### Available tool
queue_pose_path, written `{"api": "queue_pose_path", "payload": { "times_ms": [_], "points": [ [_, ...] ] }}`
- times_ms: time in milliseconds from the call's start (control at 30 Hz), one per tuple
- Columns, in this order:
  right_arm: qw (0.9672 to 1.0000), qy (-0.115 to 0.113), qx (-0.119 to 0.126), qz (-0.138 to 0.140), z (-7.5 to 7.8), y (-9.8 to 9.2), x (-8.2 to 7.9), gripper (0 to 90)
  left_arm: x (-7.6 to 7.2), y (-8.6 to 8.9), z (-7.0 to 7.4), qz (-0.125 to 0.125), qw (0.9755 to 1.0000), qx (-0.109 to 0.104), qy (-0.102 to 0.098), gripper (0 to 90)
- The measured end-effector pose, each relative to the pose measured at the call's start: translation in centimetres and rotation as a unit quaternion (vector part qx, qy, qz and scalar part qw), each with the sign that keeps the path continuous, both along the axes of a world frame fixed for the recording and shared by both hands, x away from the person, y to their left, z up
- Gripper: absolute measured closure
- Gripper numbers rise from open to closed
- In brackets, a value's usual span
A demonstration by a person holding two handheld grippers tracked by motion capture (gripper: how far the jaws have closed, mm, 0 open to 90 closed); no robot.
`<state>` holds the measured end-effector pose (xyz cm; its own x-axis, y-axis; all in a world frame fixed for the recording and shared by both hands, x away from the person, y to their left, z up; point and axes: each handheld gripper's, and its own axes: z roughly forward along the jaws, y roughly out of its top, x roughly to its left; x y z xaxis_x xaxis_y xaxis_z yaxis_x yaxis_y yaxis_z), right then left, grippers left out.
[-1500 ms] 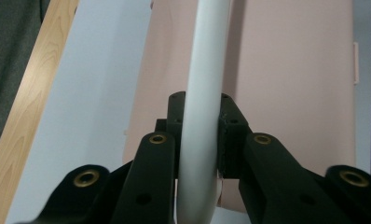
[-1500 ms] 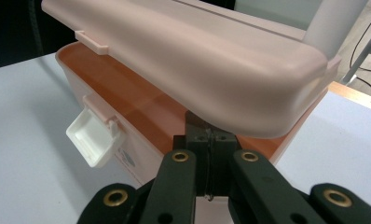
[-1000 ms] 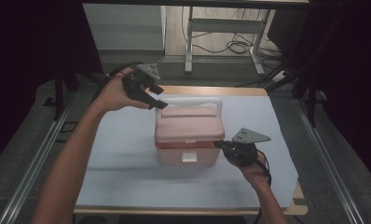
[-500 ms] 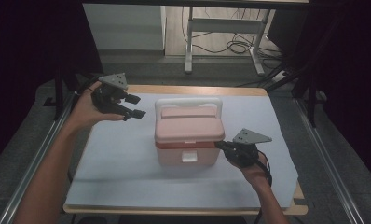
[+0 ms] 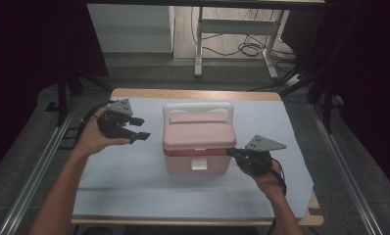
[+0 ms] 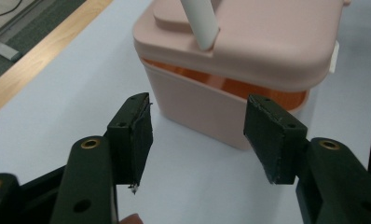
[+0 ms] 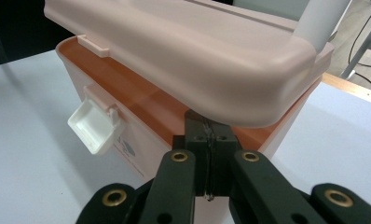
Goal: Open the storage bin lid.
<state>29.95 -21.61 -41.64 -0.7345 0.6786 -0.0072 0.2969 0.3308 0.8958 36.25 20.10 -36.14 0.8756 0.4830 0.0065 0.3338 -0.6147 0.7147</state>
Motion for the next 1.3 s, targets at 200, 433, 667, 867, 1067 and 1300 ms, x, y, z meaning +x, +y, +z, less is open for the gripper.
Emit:
{"api": "queue_pose_path", "payload": {
  "times_ms": [200,433,667,867,1067,1300],
  "points": [
    [1.0000,0.000,0.000,-0.001,0.0,0.0,0.0,89.2,-0.5,-0.2,-2.4,0.005,0.9998,0.021,-0.002,42.3],
    [1.0000,-0.002,0.001,0.000,0.1,0.0,0.0,89.1,-1.3,-0.3,-5.2,0.015,0.9996,0.025,0.002,42.7],
    [1.0000,-0.002,0.001,0.000,0.1,0.0,0.0,89.1,-1.9,-0.2,-8.7,0.031,0.9992,0.025,0.011,42.6],
    [1.0000,-0.005,0.001,-0.001,0.2,0.0,-0.1,89.1,-2.3,-0.1,-11.1,0.049,0.9979,0.038,0.015,42.6],
    [1.0000,-0.005,0.001,0.000,0.3,0.0,-0.1,89.2,-2.8,-0.4,-12.4,0.054,0.9976,0.042,0.011,42.6],
    [1.0000,-0.007,0.001,-0.002,0.8,-0.2,-0.1,89.2,-2.9,-0.4,-13.0,0.052,0.9979,0.037,0.009,42.6]
  ]
}}
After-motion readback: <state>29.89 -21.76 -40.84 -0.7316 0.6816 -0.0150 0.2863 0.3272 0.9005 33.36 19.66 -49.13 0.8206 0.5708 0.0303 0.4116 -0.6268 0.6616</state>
